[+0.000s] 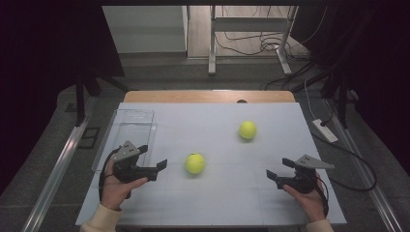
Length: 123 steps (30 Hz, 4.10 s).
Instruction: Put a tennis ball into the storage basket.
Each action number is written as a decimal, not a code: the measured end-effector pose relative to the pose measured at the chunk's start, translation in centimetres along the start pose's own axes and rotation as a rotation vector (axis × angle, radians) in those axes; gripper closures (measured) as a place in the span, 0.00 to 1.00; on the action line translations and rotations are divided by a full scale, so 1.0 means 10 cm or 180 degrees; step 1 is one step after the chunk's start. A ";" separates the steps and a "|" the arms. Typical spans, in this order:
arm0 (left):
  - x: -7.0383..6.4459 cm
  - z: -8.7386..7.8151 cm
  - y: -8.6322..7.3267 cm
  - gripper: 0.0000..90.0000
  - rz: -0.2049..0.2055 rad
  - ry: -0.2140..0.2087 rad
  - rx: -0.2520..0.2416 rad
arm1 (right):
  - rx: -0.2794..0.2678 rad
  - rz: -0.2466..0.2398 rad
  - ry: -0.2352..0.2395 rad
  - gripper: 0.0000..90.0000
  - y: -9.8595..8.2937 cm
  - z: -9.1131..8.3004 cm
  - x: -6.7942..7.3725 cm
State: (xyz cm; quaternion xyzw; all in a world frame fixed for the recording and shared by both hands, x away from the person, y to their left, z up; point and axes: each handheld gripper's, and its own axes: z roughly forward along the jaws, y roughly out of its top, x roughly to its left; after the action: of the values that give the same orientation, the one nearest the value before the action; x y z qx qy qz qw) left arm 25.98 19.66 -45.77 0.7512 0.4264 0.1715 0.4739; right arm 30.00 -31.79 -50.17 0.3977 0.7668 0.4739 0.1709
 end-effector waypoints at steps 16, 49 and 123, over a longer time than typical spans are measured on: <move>-0.09 0.12 0.14 0.10 0.0123 -0.0072 0.0029 | -0.0027 0.0023 -0.0044 0.15 0.01 -0.01 -0.01; -0.29 0.47 0.32 0.08 0.0266 -0.0339 0.0262 | 0.0016 -0.0002 -0.0058 0.15 0.01 0.02 0.00; -0.45 1.42 0.14 0.17 0.0484 -0.0259 0.1381 | 0.0078 -0.0018 -0.0098 0.15 -0.01 0.03 -0.01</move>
State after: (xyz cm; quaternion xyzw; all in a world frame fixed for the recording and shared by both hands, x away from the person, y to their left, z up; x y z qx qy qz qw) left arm 33.44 7.78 -50.90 0.8716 0.3760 0.0806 0.3039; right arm 30.25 -31.67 -50.40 0.4049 0.7710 0.4578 0.1791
